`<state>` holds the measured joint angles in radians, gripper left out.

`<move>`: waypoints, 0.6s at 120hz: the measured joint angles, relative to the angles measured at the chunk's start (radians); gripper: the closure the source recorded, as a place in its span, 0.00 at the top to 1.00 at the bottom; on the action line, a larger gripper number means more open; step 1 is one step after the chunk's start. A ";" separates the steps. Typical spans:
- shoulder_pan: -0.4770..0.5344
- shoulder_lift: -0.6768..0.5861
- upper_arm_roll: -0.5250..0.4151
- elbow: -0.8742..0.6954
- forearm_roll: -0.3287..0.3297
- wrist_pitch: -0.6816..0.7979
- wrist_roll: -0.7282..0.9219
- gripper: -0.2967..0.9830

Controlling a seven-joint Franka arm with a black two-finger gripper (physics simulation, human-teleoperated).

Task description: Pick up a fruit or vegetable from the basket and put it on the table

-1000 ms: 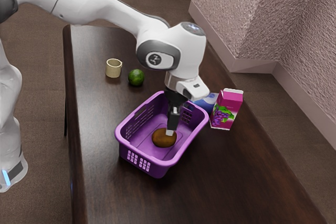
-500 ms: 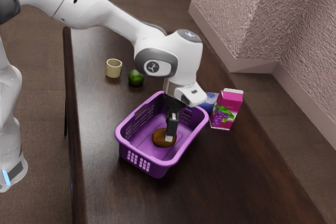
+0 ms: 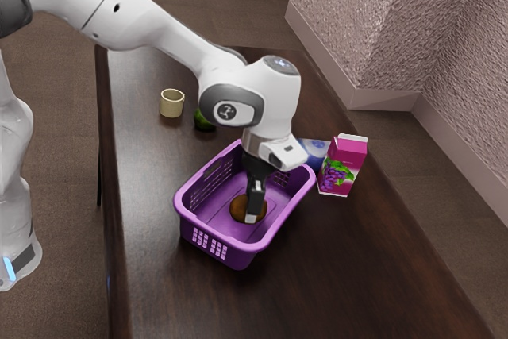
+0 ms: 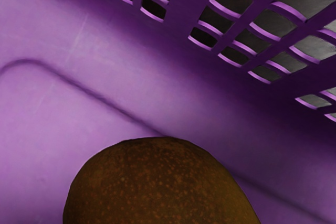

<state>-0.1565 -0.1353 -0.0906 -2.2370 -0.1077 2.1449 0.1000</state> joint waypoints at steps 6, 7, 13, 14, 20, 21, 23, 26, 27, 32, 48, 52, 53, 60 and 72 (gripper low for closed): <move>0.000 0.009 0.000 0.001 0.000 0.003 0.000 0.77; 0.000 0.010 0.000 0.001 0.000 0.003 0.000 0.77; 0.000 0.016 0.000 0.001 -0.001 0.005 0.000 0.77; 0.000 0.016 0.000 0.001 -0.001 0.005 0.000 0.77; 0.000 0.020 0.000 0.002 -0.001 0.007 0.001 0.77; 0.000 0.021 0.000 0.002 -0.001 0.007 0.001 0.77; 0.000 0.021 0.000 0.002 -0.001 0.007 0.001 0.77; 0.000 0.023 0.000 0.002 -0.001 0.008 0.001 0.77; 0.000 0.023 0.000 0.002 -0.001 0.008 0.001 0.77; 0.000 0.025 0.000 0.003 -0.001 0.009 0.001 0.77; 0.000 0.038 0.000 0.003 -0.001 0.014 0.001 0.75; 0.000 0.040 0.000 0.003 -0.001 0.015 0.001 0.69; 0.000 0.040 0.000 0.003 -0.001 0.016 0.000 0.68; 0.000 0.042 0.000 0.003 -0.001 0.018 0.000 0.59; 0.000 0.039 0.000 0.003 0.001 0.020 -0.002 0.48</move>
<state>-0.1565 -0.0962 -0.0906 -2.2339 -0.1067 2.1650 0.0981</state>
